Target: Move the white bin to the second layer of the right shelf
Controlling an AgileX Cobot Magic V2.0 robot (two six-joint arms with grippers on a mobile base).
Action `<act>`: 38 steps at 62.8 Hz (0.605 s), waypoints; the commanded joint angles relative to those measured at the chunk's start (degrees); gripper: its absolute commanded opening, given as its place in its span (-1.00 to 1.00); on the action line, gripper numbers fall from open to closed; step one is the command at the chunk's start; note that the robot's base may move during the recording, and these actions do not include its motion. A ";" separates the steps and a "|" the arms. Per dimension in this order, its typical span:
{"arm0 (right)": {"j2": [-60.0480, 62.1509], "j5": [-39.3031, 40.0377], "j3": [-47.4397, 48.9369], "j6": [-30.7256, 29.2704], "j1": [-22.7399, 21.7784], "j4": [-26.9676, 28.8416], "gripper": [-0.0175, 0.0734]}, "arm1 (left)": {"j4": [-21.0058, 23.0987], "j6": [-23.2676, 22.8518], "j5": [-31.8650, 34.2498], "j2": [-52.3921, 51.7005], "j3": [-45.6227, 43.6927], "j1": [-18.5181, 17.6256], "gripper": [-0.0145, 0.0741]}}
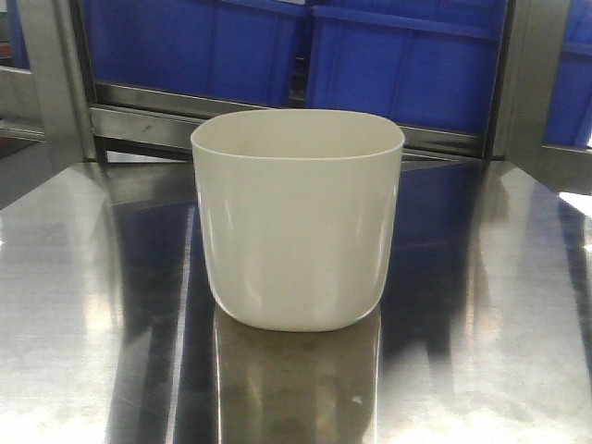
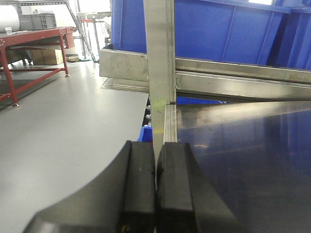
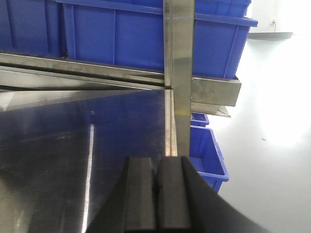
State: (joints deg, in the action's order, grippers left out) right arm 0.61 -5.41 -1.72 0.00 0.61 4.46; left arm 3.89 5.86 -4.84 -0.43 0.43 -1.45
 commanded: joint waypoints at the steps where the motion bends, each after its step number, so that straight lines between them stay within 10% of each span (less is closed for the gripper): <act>1: 1.12 4.78 0.93 0.00 -0.20 -0.07 -0.49 | 0.35 -0.15 4.84 -0.75 2.11 -0.45 -0.48; 38: 1.12 4.71 0.93 0.00 -0.20 -0.07 -0.49 | 0.35 -0.15 4.84 -0.75 2.11 -0.45 -0.48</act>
State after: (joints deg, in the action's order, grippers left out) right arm 0.61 -5.41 -1.72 0.00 0.61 4.46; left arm 3.89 5.86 -4.84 -0.43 0.43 -1.45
